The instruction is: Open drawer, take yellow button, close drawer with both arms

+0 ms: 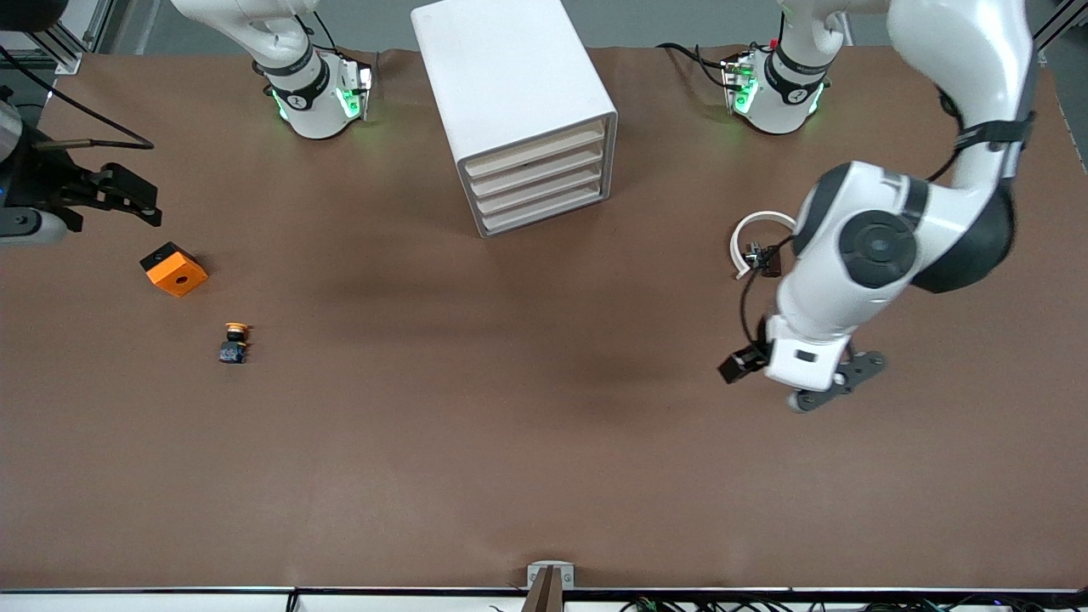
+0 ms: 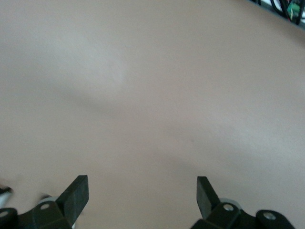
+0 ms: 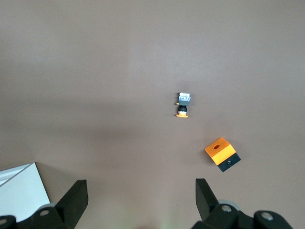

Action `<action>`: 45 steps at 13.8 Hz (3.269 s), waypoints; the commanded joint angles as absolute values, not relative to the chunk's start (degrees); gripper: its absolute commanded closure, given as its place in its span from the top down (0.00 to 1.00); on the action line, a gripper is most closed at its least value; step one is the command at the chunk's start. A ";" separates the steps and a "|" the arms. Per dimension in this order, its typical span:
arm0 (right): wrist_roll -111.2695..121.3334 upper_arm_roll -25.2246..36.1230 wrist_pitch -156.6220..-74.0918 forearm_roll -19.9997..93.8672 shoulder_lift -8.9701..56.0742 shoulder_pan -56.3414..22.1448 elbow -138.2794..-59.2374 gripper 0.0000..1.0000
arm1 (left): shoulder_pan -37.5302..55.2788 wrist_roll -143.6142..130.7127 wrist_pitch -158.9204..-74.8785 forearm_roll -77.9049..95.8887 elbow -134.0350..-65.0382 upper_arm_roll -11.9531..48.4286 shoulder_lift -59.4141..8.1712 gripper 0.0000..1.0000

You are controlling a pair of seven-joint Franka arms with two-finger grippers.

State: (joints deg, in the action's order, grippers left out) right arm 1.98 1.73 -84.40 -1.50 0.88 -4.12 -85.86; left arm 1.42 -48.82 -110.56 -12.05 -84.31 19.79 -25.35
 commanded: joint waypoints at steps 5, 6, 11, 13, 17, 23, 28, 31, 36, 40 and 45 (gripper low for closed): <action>1.67 1.93 -81.12 -1.41 2.37 -1.76 -82.97 1.00 | -7.98 -23.06 -98.01 -11.60 -84.90 20.83 -12.94 1.00; 1.67 1.93 -81.38 -1.41 2.37 -1.32 -82.97 1.00 | -9.22 -20.33 -95.91 -9.51 -84.90 20.83 -11.18 1.00; 1.85 1.85 -81.83 -1.58 2.37 -0.53 -82.88 1.00 | -10.99 -12.85 -89.22 -4.49 -85.51 18.04 -4.59 1.00; 1.85 1.85 -81.83 -1.76 2.37 -0.53 -82.88 1.00 | -9.07 -10.03 -87.20 -2.91 -88.14 14.96 -0.72 1.00; 1.85 1.85 -81.83 -1.67 2.46 -0.62 -82.88 1.00 | -3.17 -3.79 -87.01 -1.32 -92.80 6.16 4.30 1.00; 1.85 1.76 -82.62 -1.41 2.55 -0.88 -82.88 1.00 | -3.25 -4.30 -86.48 0.18 -93.87 6.76 5.71 1.00; 1.76 1.76 -82.71 -1.32 2.55 -0.79 -82.88 1.00 | -3.25 -7.90 -86.40 0.26 -93.96 8.17 5.45 1.00; 1.76 1.76 -82.79 -1.41 2.55 -0.70 -82.88 1.00 | -3.25 -7.82 -85.52 0.18 -93.96 8.17 5.45 1.00; 1.85 1.76 -82.79 -1.41 2.55 -0.70 -82.88 1.00 | -3.51 -8.17 -84.73 0.26 -92.90 8.09 4.92 1.00; 1.85 1.76 -83.23 -1.41 2.55 -0.70 -82.88 1.00 | -3.34 -8.35 -84.73 0.18 -90.26 8.09 2.64 1.00; 1.76 1.76 -84.55 -1.32 2.55 -0.79 -82.88 1.00 | -3.34 -8.70 -84.73 -0.09 -90.26 8.09 2.64 1.00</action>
State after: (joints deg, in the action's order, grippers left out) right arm 1.95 2.10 -84.76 -1.45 1.81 -1.15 -84.46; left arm -3.15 -8.04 -85.63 -0.51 -91.74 7.98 3.16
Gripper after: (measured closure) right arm 0.000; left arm 0.000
